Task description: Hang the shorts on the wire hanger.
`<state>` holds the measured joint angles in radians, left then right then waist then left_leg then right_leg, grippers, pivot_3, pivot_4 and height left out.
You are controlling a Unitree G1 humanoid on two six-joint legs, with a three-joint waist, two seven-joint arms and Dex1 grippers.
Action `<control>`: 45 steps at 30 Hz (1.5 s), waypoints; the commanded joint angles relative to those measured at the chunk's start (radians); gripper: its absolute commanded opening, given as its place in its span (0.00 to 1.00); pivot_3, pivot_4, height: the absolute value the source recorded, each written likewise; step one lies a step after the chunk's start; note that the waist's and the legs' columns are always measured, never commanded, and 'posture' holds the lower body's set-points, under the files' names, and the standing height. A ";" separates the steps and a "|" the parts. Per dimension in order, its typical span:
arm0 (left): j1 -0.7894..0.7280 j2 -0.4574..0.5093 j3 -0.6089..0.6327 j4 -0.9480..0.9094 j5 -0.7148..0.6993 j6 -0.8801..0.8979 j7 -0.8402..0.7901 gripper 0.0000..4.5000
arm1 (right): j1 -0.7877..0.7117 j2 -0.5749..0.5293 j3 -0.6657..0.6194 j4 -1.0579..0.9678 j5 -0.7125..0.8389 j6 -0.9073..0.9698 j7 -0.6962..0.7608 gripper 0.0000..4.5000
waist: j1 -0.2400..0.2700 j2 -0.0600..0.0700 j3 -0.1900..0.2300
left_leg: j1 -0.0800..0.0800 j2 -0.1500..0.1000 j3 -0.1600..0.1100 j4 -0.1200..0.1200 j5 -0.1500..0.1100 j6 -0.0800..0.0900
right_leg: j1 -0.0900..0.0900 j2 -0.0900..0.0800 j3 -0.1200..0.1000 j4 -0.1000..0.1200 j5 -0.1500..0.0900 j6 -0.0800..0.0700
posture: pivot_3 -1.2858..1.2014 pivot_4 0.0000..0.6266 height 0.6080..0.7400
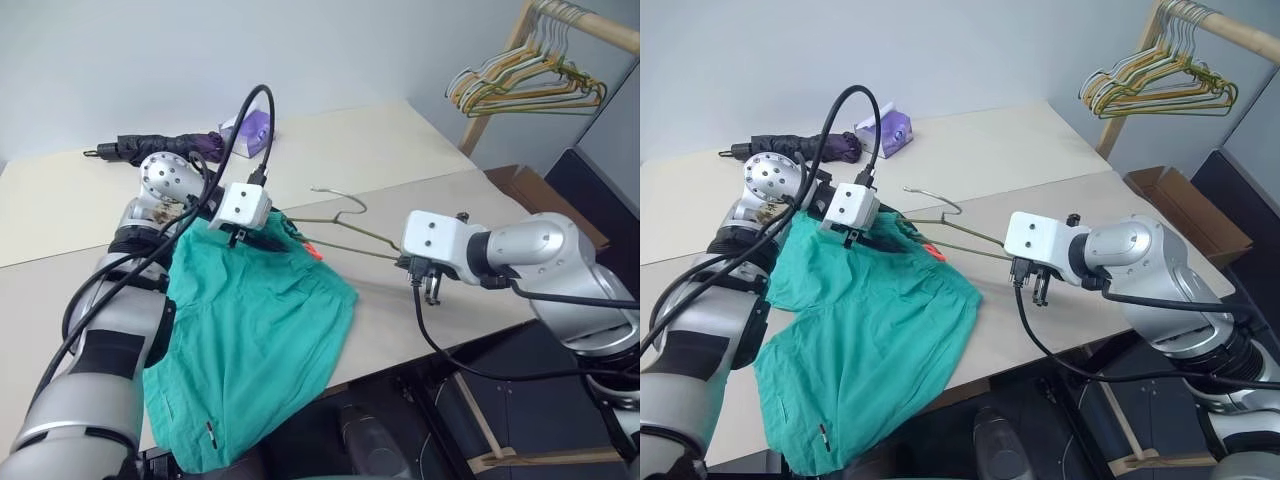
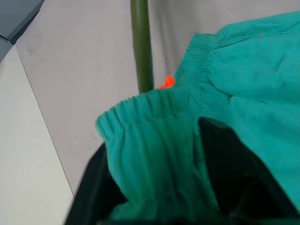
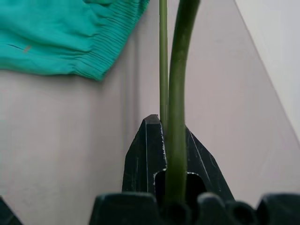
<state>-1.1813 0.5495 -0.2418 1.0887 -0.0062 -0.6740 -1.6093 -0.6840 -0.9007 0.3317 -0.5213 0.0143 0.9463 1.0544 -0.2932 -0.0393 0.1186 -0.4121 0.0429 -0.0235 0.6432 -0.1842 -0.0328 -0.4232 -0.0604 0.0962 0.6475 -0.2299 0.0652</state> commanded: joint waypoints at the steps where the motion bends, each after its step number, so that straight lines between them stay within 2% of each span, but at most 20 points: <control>1: -0.031 0.006 0.026 -0.003 -0.015 0.002 -0.005 0.19 | -0.042 0.001 -0.060 -0.048 0.048 0.020 0.000 0.00 | 0.001 0.000 0.000 | 0.000 0.000 0.000 0.000 0.000 0.000 | 0.000 0.000 0.000 0.000 0.000 0.000 | 0.44 0.03 1.00; 4: -0.025 0.014 0.028 -0.013 -0.037 0.027 -0.005 0.00 | -0.052 0.001 -0.067 -0.047 0.083 0.035 0.006 0.00 | 0.002 0.000 0.000 | 0.000 0.000 0.000 0.000 0.000 0.000 | 0.000 0.000 0.000 0.000 0.000 0.000 | 0.44 0.03 1.00; 11: 0.014 0.067 -0.017 -0.103 -0.137 0.140 -0.005 0.00 | -0.043 0.022 -0.097 -0.031 0.152 -0.004 0.013 0.00 | 0.001 0.000 0.000 | 0.000 0.000 0.000 0.000 0.000 0.000 | 0.000 0.000 0.000 0.000 0.000 0.000 | 0.44 0.02 1.00; 15: 0.065 0.110 -0.041 -0.181 -0.196 0.197 -0.005 0.00 | -0.040 0.026 -0.103 0.022 0.143 -0.009 -0.022 0.24 | 0.002 0.000 -0.001 | 0.001 0.000 0.000 0.000 0.000 0.000 | 0.000 0.000 0.000 0.001 0.000 0.000 | 0.44 0.03 1.00; 17: 0.088 0.128 -0.041 -0.212 -0.217 0.226 -0.005 0.00 | -0.041 0.024 -0.127 0.048 0.147 0.001 -0.044 0.41 | 0.003 0.000 -0.001 | 0.001 0.000 0.000 0.000 0.000 0.000 | 0.000 0.000 0.000 0.001 0.000 0.000 | 0.44 0.03 1.00; 23: 0.156 0.184 -0.014 -0.285 -0.251 0.306 -0.005 0.00 | 0.011 -0.018 -0.251 0.104 0.168 0.034 -0.108 0.83 | 0.006 0.000 -0.001 | 0.000 0.000 0.000 0.000 0.000 0.000 | 0.000 0.000 0.000 0.001 0.000 0.000 | 0.44 0.08 1.00; 25: 0.185 0.202 0.000 -0.309 -0.256 0.324 -0.005 0.00 | 0.053 -0.027 -0.341 0.104 0.197 0.076 -0.128 0.97 | 0.009 0.000 -0.001 | 0.000 0.000 0.000 0.000 0.000 0.000 | 0.000 0.000 0.000 0.001 0.000 0.000 | 0.45 0.10 1.00; 30: 0.207 0.207 0.047 -0.343 -0.247 0.380 -0.003 0.00 | 0.189 -0.025 -0.528 0.073 0.321 0.168 -0.108 0.99 | 0.021 0.000 -0.001 | 0.001 0.000 0.000 0.000 0.000 0.000 | 0.001 0.000 0.000 0.001 0.000 0.000 | 0.45 0.11 1.00; 33: 0.190 0.196 0.072 -0.347 -0.248 0.417 -0.003 0.00 | 0.279 0.070 -0.568 0.015 0.403 0.198 -0.140 0.99 | 0.029 0.000 -0.001 | 0.002 0.000 0.000 0.000 0.000 0.000 | 0.002 0.001 0.000 0.001 0.000 0.000 | 0.45 0.13 1.00; 36: 0.175 0.179 0.093 -0.355 -0.251 0.464 -0.001 0.00 | 0.340 0.239 -0.547 -0.020 0.462 0.211 -0.222 0.99 | 0.030 0.000 -0.001 | 0.003 0.001 0.000 0.000 0.000 0.000 | 0.002 0.001 0.001 0.001 0.000 0.000 | 0.45 0.14 1.00; 38: 0.165 0.172 0.098 -0.353 -0.243 0.472 -0.004 0.00 | 0.339 0.378 -0.513 0.009 0.483 0.223 -0.297 0.99 | 0.029 0.001 -0.001 | 0.003 0.001 0.000 0.000 0.000 0.000 | 0.002 0.001 0.001 0.001 0.000 0.000 | 0.45 0.15 1.00; 40: 0.158 0.168 0.100 -0.352 -0.236 0.475 -0.005 0.00 | 0.329 0.463 -0.482 0.037 0.489 0.224 -0.347 0.99 | 0.029 0.001 -0.001 | 0.002 0.000 0.000 0.000 0.000 0.000 | 0.001 0.001 0.002 0.001 0.000 0.000 | 0.45 0.15 1.00; 45: 0.156 0.170 0.097 -0.368 -0.243 0.490 -0.005 0.00 | 0.299 0.574 -0.433 0.122 0.537 0.257 -0.396 0.99 | 0.035 0.002 0.000 | 0.002 0.000 0.000 0.000 0.000 0.000 | 0.001 0.001 0.001 0.000 0.000 0.000 | 0.45 0.13 1.00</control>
<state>-0.9940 0.7079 -0.1722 0.7555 -0.2361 -0.1894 -1.6105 -0.3620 -0.3394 -0.1044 -0.4044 0.5162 1.1910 0.6696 -0.2579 -0.0377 0.1183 -0.4106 0.0433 -0.0241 0.6428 -0.1843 -0.0324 -0.4218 -0.0594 0.0971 0.6480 -0.2297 0.0650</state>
